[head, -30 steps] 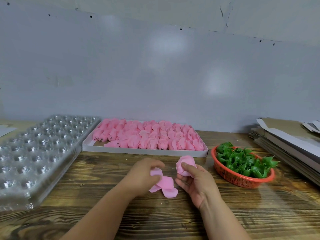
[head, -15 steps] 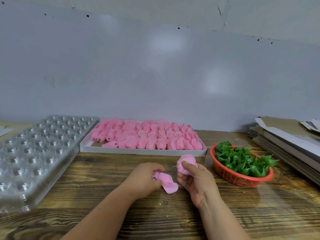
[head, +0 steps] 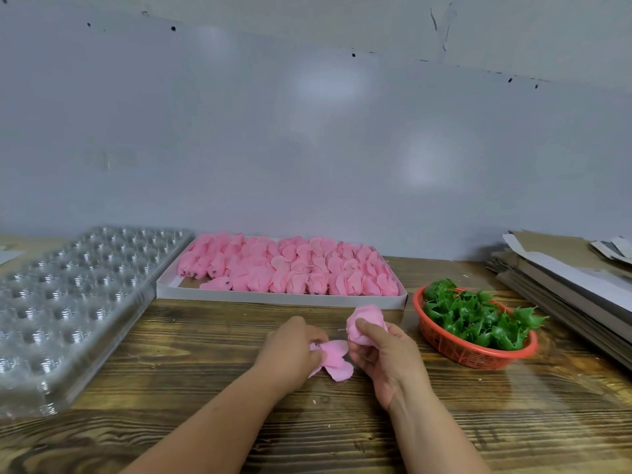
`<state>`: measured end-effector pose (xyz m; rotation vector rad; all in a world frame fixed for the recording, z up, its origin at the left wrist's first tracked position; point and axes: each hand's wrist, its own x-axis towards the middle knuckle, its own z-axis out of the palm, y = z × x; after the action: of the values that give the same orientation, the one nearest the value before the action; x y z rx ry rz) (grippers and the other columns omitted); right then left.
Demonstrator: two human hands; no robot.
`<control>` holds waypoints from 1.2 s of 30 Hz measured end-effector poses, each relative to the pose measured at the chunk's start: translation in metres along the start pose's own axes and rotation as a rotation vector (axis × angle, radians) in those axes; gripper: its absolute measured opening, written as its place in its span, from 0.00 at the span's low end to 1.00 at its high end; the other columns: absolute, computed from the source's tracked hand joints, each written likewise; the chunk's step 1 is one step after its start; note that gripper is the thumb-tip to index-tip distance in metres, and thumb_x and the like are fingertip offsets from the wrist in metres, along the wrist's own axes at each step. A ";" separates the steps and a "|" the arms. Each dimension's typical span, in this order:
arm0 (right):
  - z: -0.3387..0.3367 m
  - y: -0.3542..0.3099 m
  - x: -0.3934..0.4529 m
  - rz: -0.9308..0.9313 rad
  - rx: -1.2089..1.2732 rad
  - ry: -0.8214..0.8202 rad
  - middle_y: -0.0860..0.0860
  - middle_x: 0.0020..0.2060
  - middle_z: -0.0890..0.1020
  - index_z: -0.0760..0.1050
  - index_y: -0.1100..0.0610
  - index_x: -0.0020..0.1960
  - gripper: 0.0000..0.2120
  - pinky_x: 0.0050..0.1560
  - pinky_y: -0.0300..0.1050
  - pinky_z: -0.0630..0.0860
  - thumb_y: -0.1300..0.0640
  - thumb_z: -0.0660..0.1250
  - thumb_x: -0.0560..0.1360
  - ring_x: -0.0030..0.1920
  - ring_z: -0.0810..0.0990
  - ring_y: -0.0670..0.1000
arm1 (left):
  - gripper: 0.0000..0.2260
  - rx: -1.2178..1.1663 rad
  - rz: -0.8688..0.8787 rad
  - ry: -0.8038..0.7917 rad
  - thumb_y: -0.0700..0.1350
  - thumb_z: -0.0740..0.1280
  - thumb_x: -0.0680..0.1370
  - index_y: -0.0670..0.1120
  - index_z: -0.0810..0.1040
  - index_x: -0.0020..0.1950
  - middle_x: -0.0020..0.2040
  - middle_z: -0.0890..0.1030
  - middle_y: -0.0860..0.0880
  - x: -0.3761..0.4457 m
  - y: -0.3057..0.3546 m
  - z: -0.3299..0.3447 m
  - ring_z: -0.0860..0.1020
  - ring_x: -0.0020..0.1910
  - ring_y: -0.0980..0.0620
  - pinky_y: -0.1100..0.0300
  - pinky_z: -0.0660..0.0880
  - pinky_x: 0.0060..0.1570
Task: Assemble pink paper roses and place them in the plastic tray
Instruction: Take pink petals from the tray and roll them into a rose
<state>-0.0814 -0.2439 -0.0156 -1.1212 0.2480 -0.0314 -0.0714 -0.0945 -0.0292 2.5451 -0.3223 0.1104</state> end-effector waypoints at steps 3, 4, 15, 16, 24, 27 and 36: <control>0.000 -0.001 -0.002 -0.003 0.002 -0.004 0.57 0.33 0.80 0.75 0.61 0.48 0.06 0.33 0.44 0.75 0.66 0.68 0.72 0.28 0.77 0.52 | 0.08 0.087 -0.015 0.129 0.47 0.65 0.79 0.50 0.84 0.50 0.50 0.77 0.51 0.001 0.004 0.003 0.76 0.53 0.48 0.56 0.72 0.51; 0.000 -0.001 -0.002 -0.006 0.007 -0.005 0.58 0.33 0.80 0.75 0.61 0.49 0.06 0.34 0.44 0.75 0.66 0.68 0.72 0.28 0.77 0.52 | 0.08 0.103 0.002 0.192 0.48 0.65 0.79 0.50 0.84 0.49 0.50 0.78 0.52 0.001 0.005 0.002 0.75 0.53 0.50 0.57 0.70 0.51; -0.001 -0.006 -0.004 -0.121 0.058 -0.020 0.57 0.38 0.79 0.76 0.62 0.53 0.10 0.28 0.37 0.77 0.66 0.69 0.72 0.31 0.77 0.50 | 0.13 -0.676 -0.325 0.108 0.41 0.60 0.81 0.36 0.78 0.43 0.40 0.77 0.42 -0.009 0.005 -0.029 0.73 0.38 0.48 0.57 0.69 0.41; -0.001 -0.006 -0.004 -0.132 0.057 -0.030 0.57 0.38 0.79 0.76 0.62 0.53 0.10 0.28 0.37 0.77 0.66 0.69 0.72 0.31 0.78 0.49 | 0.13 -0.730 -0.357 0.070 0.41 0.59 0.81 0.37 0.79 0.44 0.41 0.80 0.44 -0.011 0.005 -0.030 0.75 0.39 0.48 0.56 0.71 0.43; -0.001 -0.007 -0.005 -0.179 0.062 -0.048 0.56 0.38 0.80 0.76 0.62 0.50 0.08 0.30 0.37 0.78 0.67 0.68 0.72 0.34 0.78 0.49 | 0.10 -1.167 -0.496 0.037 0.45 0.61 0.82 0.41 0.79 0.52 0.36 0.84 0.46 -0.016 0.013 -0.037 0.82 0.34 0.50 0.56 0.78 0.33; -0.001 -0.008 -0.006 -0.184 0.074 -0.049 0.56 0.38 0.79 0.76 0.62 0.50 0.08 0.30 0.37 0.77 0.67 0.68 0.72 0.32 0.78 0.48 | 0.11 -1.025 -0.500 0.095 0.43 0.59 0.83 0.40 0.79 0.50 0.36 0.82 0.46 -0.015 0.011 -0.036 0.79 0.32 0.50 0.59 0.74 0.32; -0.002 -0.007 -0.005 -0.179 0.068 -0.058 0.56 0.40 0.81 0.77 0.61 0.52 0.10 0.32 0.39 0.78 0.67 0.69 0.71 0.34 0.79 0.48 | 0.14 -0.315 -0.142 0.275 0.44 0.57 0.83 0.47 0.69 0.37 0.35 0.72 0.51 -0.014 0.007 -0.033 0.67 0.32 0.56 0.63 0.61 0.32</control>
<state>-0.0859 -0.2477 -0.0090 -1.0721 0.0937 -0.1650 -0.0868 -0.0797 -0.0002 2.1974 -0.0453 0.3255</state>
